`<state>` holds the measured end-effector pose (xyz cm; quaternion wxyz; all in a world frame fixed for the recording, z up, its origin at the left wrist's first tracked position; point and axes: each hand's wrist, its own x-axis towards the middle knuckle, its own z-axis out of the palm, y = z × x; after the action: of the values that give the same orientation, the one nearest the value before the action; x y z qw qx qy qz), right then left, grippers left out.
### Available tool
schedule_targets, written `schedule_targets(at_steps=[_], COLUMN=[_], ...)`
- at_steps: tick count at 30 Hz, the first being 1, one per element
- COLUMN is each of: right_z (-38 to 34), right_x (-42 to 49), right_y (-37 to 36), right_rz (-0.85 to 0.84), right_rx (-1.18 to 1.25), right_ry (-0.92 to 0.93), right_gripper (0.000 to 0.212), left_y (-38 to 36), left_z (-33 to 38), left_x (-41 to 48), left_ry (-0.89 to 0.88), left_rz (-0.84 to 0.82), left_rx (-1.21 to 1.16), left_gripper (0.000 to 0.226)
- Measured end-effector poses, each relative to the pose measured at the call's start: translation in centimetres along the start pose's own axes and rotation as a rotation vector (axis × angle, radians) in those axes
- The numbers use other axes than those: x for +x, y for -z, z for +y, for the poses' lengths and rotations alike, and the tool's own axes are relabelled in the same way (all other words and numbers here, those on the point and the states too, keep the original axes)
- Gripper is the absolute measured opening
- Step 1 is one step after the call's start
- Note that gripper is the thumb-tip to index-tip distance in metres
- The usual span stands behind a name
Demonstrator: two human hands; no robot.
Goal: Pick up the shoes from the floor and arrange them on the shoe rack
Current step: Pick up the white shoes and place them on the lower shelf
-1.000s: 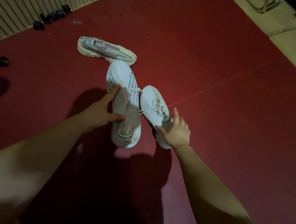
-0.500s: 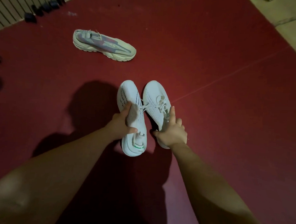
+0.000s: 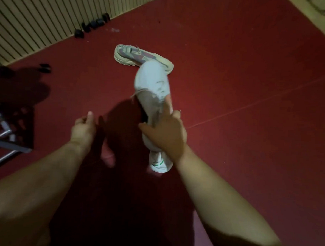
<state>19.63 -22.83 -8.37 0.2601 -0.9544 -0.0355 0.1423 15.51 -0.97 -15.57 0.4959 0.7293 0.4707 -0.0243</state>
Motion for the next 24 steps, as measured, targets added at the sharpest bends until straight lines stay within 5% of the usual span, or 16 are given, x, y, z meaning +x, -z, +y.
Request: schedule_targets(at_steps=[3,9,12,15,19,24], right_z=[-2.7,-3.3,-2.0,1.0,4.3,5.9], right_x=[-0.4,-1.6,-1.7,-1.8,-2.3,-2.1], right_y=[-4.6,-10.1,-8.0,-5.1,-5.3,-5.2], right_rz=[-0.134,-0.412,-0.3,-0.045,-0.318,-0.265], right_rx=[-0.098,-0.168,-0.138,-0.202,-0.035,0.017], right_ry=[0.032,-0.054,0.082,0.057,-0.376,-0.333], right_gripper=[0.11,0.101,0.081,0.082,0.106,0.103], left_y=[2.4,3.3,1.6,-0.7,-3.5,-5.5], left_z=[-1.2,-4.3,-4.3,-3.1,-1.8,-1.6], left_x=[0.0,-0.6,-2.5,-4.6,-6.2,-6.6], left_ry=[0.046,0.119,0.036,-0.069,0.014,0.054], left_rz=[0.089,-0.098,-0.159,-0.312,-0.378,-0.336], left_rx=[-0.049,0.039,0.163,0.196,0.275,0.512], left_gripper=[0.05,0.039,0.043,0.061,0.119,0.134])
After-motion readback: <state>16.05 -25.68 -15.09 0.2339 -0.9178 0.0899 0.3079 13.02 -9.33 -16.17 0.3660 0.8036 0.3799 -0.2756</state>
